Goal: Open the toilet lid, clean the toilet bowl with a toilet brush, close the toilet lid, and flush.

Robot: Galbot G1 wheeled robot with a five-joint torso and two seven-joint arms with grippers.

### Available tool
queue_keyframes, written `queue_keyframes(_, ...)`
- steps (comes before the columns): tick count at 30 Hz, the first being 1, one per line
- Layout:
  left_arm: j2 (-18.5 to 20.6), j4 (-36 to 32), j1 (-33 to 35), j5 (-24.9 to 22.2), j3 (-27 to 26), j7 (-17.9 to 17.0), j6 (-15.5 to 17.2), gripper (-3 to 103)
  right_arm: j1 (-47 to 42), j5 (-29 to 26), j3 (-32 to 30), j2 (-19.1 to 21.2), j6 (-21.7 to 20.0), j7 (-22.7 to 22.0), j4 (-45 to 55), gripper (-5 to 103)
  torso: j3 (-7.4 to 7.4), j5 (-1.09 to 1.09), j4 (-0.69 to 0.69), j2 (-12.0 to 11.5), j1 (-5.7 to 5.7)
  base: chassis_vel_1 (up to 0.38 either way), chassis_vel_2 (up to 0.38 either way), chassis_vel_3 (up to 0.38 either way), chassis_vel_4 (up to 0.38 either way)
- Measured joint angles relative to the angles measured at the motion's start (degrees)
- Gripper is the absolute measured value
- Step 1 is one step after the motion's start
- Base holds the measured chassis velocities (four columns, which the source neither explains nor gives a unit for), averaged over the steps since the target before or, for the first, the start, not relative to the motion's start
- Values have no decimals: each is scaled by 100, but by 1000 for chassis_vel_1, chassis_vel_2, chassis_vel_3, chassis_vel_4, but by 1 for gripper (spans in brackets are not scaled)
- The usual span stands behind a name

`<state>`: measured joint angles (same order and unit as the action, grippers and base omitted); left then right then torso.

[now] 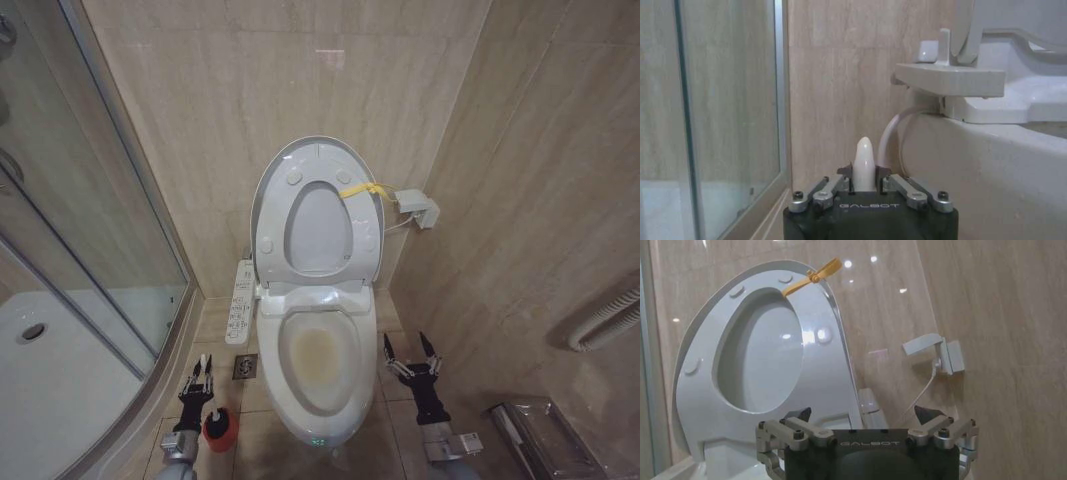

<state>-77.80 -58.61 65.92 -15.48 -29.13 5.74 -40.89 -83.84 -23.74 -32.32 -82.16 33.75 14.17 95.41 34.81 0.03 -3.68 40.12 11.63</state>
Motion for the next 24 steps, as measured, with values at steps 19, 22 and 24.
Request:
queue_keyframes(19,179,-1971,1421,9,-185,-173,22,89,-43,-47,20,22,35,14,94,100,0,0,0,0,0,0,0,0,0)
queue_keyframes(22,238,-2619,1753,-10,-240,-289,77,89,-49,-66,16,61,41,12,98,100,0,0,0,0,-1,0,0,0,0)
queue_keyframes(24,283,-3515,2230,-13,-331,-570,407,89,-28,-75,2,111,26,-115,114,100,1,-1,0,0,-1,0,0,0,0)
